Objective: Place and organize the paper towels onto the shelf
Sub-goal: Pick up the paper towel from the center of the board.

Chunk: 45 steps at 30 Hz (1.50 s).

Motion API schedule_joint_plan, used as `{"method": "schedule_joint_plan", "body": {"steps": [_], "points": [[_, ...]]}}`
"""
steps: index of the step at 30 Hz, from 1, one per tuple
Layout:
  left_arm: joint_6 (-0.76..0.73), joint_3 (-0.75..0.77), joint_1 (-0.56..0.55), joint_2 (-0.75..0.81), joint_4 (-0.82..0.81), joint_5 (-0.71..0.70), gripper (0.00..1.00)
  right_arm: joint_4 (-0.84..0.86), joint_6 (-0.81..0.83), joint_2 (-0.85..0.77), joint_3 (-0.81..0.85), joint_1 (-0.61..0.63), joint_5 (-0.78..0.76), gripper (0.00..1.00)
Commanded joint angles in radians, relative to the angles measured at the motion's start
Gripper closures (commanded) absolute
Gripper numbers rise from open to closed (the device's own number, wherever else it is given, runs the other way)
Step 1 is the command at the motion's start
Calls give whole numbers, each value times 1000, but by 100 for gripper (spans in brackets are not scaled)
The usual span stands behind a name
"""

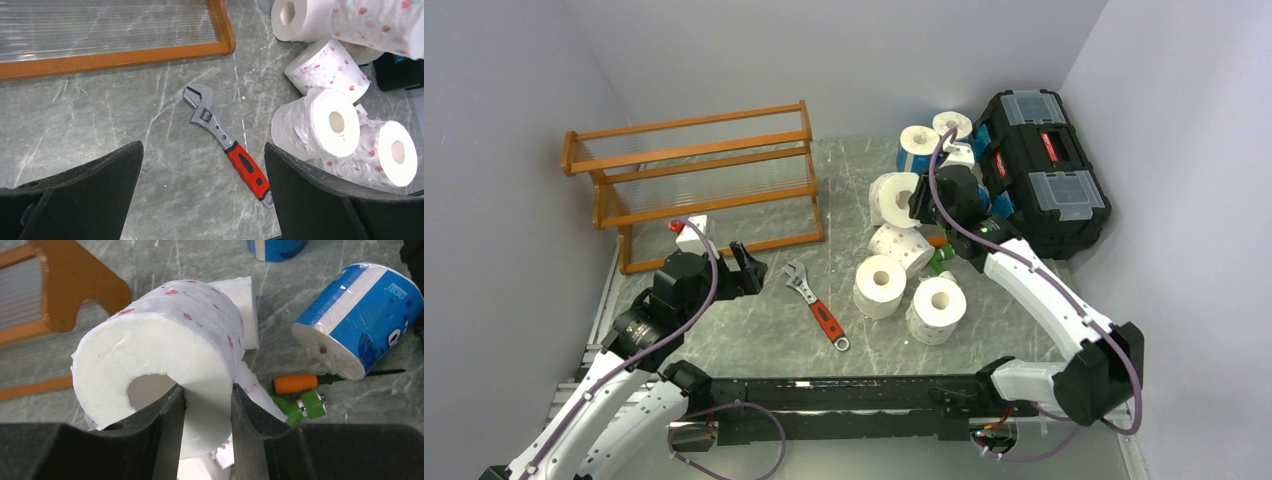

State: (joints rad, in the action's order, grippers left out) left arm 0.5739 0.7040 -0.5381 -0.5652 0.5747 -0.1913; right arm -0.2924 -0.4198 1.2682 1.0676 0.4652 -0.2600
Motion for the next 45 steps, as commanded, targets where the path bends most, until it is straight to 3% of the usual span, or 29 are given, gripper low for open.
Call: {"method": "schedule_joint_plan", "body": {"steps": [1, 9, 19, 34, 45], "points": [[16, 55, -2, 2, 25, -48, 2, -50, 12, -95, 82, 39, -3, 64], [40, 72, -3, 2, 79, -132, 3, -246, 46, -142, 194, 188, 2, 64], [54, 77, -2, 23, 101, -160, 3, -422, 79, -60, 305, 471, 23, 64], [87, 69, -3, 52, 138, -180, 3, -446, 134, 162, 361, 638, 101, 63], [235, 71, -2, 92, 268, -356, 1, -370, 126, 310, 381, 719, 215, 63]]}}
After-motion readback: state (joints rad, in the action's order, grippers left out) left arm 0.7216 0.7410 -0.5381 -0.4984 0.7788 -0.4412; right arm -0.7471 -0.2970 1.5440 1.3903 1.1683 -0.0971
